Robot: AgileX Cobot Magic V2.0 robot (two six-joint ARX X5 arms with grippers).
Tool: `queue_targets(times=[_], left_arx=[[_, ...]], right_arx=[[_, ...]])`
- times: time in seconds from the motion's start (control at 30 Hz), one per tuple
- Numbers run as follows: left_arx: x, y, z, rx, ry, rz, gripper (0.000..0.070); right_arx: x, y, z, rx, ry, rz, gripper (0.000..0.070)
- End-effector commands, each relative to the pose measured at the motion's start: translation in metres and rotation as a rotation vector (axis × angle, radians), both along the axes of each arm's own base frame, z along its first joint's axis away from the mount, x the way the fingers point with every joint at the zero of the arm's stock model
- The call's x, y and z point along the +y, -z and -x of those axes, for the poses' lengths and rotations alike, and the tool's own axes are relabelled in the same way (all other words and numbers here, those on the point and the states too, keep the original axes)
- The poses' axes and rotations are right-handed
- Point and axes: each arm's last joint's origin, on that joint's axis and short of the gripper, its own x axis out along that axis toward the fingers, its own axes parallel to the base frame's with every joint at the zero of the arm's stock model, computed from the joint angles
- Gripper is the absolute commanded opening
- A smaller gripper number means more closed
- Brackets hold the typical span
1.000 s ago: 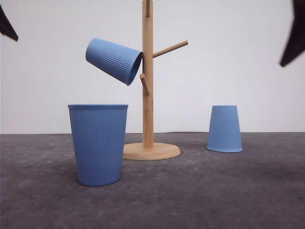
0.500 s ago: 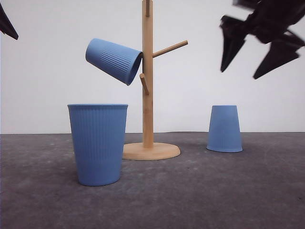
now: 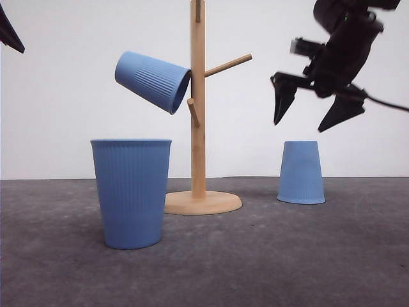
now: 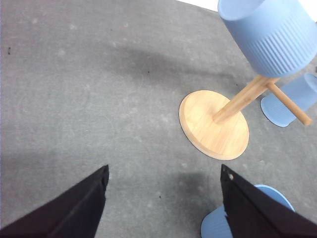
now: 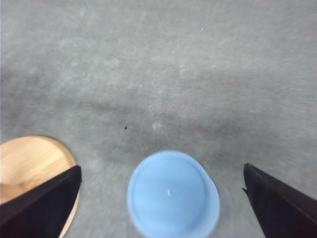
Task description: Place three cups
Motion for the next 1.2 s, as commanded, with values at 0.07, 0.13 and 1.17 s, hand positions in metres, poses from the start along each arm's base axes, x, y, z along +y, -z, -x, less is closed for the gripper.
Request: queue_targets(times=[0.07,0.13,1.17], left_arx=[[0.0,-0.004,-0.002,-0.014,-0.001,0.0,0.0423],[0.0,-0.004,-0.002,-0.014,-0.001,0.0,0.0423],[0.0,-0.004,-0.002,-0.008,-0.025,0.005,0.0423]], right_arx=[[0.004,0.016,-0.013,0.011,-0.021,-0.004,0.0675],[0.005,0.024,-0.016,0.026,-0.019,0.001,0.0675],[0.004,0.044,-0.018,0.106,-0.014,0.048,0.0396]])
